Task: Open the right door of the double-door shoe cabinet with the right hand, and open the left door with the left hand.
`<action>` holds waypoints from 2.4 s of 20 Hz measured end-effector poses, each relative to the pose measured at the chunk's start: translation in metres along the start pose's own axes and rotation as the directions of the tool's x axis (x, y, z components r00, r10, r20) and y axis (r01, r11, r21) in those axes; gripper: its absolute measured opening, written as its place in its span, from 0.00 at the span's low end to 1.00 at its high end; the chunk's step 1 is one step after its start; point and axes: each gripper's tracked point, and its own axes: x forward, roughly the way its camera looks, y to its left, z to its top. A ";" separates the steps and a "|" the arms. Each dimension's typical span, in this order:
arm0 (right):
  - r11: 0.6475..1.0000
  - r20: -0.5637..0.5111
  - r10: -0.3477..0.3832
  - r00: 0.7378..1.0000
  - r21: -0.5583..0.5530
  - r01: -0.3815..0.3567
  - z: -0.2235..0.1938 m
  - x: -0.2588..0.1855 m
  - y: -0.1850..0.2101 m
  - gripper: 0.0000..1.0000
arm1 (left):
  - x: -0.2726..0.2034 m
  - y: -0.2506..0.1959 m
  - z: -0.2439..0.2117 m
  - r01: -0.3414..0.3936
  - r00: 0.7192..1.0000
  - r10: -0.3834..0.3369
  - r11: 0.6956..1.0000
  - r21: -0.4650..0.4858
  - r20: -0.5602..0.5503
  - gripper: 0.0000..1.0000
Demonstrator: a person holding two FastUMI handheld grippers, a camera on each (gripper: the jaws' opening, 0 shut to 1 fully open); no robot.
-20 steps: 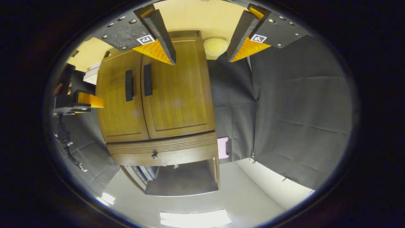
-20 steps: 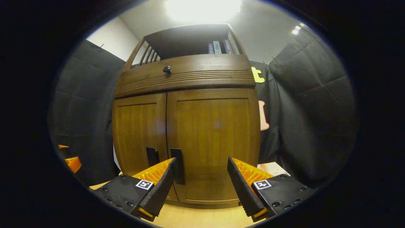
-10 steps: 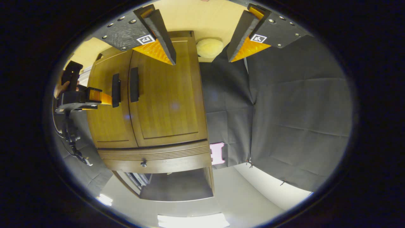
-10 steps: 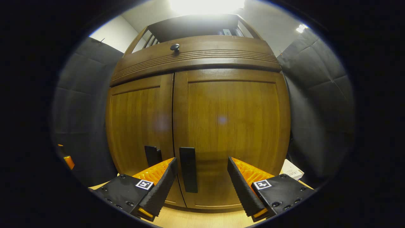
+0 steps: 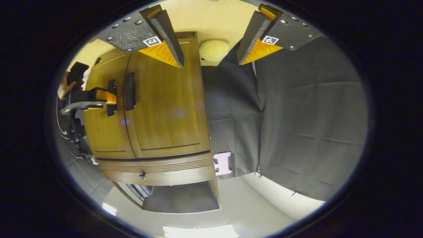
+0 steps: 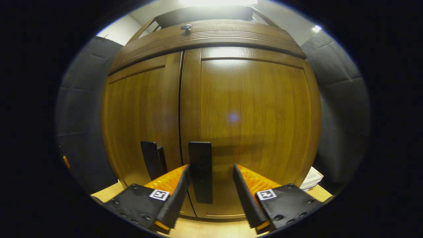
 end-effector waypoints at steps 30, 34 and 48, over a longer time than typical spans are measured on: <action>0.986 -0.081 0.164 0.983 0.038 -0.162 -0.004 -0.002 0.009 0.12 | -0.005 -0.009 0.006 0.088 0.995 -0.087 0.996 -0.022 0.045 0.93; 0.981 -0.084 0.193 0.978 0.039 -0.190 -0.002 -0.005 0.009 0.08 | -0.007 -0.010 0.005 0.108 0.993 -0.107 0.994 -0.019 0.046 0.93; 0.982 -0.089 0.186 0.978 0.034 -0.184 0.019 -0.016 -0.014 0.08 | 0.033 -0.023 0.034 0.229 0.970 -0.228 0.974 0.002 0.079 0.93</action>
